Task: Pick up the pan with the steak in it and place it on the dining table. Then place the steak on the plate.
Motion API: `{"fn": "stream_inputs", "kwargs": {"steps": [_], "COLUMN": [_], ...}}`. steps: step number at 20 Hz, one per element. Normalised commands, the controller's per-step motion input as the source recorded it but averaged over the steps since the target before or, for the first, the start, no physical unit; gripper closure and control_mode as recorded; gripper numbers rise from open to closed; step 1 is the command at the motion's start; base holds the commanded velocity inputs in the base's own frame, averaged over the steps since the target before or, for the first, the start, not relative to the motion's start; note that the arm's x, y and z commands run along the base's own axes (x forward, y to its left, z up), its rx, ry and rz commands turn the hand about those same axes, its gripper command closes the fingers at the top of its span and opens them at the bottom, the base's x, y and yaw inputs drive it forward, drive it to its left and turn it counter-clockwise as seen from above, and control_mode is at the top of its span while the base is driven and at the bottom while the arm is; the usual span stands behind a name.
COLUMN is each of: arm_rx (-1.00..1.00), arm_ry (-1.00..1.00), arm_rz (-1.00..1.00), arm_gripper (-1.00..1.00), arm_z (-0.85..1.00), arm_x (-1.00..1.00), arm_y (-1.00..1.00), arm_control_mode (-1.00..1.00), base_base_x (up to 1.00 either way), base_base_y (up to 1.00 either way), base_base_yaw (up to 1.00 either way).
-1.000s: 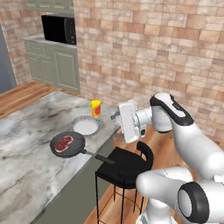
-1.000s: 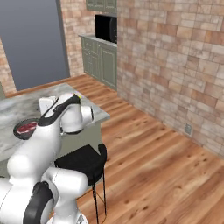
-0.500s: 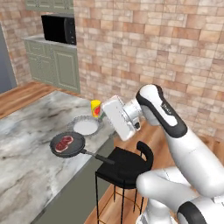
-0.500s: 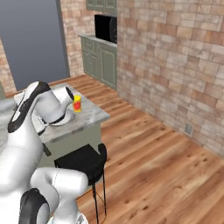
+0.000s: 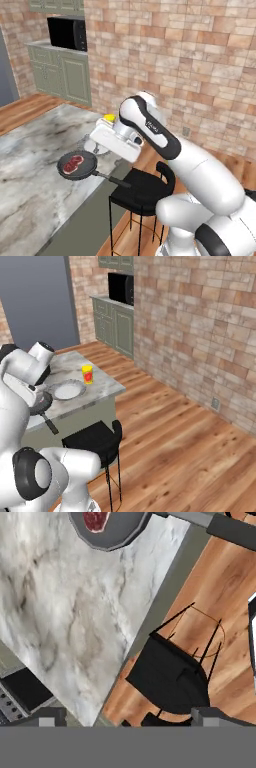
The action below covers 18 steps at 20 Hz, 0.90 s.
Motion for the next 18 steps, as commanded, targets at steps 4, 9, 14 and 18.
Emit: {"fn": "stream_inputs", "kwargs": {"steps": [4, 9, 14, 18], "arm_rx": [-0.30, -0.01, -0.13, -0.15], "arm_ry": [0.01, 0.00, -0.08, -0.09], "arm_rz": [0.00, 0.00, -0.03, -0.06], "arm_gripper": [-1.00, -1.00, -1.00, -1.00], "arm_z": [-0.23, -0.02, -0.18, -0.19], "arm_x": [0.00, 0.01, 0.33, 0.50], "arm_y": [0.31, 0.00, 0.06, 0.13], "arm_control_mode": [-1.00, -1.00, -1.00, -1.00], "base_base_x": [0.00, 0.00, 0.00, 0.00], "base_base_y": [0.00, 0.00, 0.00, 0.00], "base_base_yaw": [0.00, 0.00, 0.00, 0.00]}}
